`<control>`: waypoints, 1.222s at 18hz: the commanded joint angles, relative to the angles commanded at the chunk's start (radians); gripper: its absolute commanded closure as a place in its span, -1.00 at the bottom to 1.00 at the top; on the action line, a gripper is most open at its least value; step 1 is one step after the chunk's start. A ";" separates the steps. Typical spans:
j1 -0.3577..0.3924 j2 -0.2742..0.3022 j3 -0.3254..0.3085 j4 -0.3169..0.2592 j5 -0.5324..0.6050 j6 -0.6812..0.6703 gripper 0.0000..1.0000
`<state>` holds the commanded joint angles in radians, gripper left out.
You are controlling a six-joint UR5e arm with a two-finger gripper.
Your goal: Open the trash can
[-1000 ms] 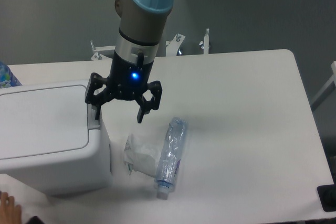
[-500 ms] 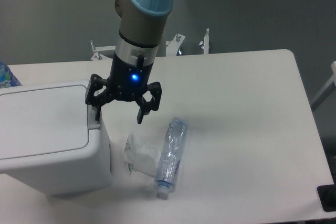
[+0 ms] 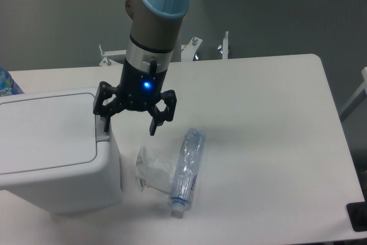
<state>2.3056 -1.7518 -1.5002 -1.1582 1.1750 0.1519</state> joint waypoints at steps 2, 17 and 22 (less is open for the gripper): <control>-0.002 -0.002 -0.002 0.000 0.000 0.000 -1.00; -0.006 -0.006 -0.006 0.002 0.002 0.002 -1.00; -0.006 0.002 0.027 0.005 0.002 0.014 -1.00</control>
<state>2.2994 -1.7503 -1.4728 -1.1536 1.1766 0.1656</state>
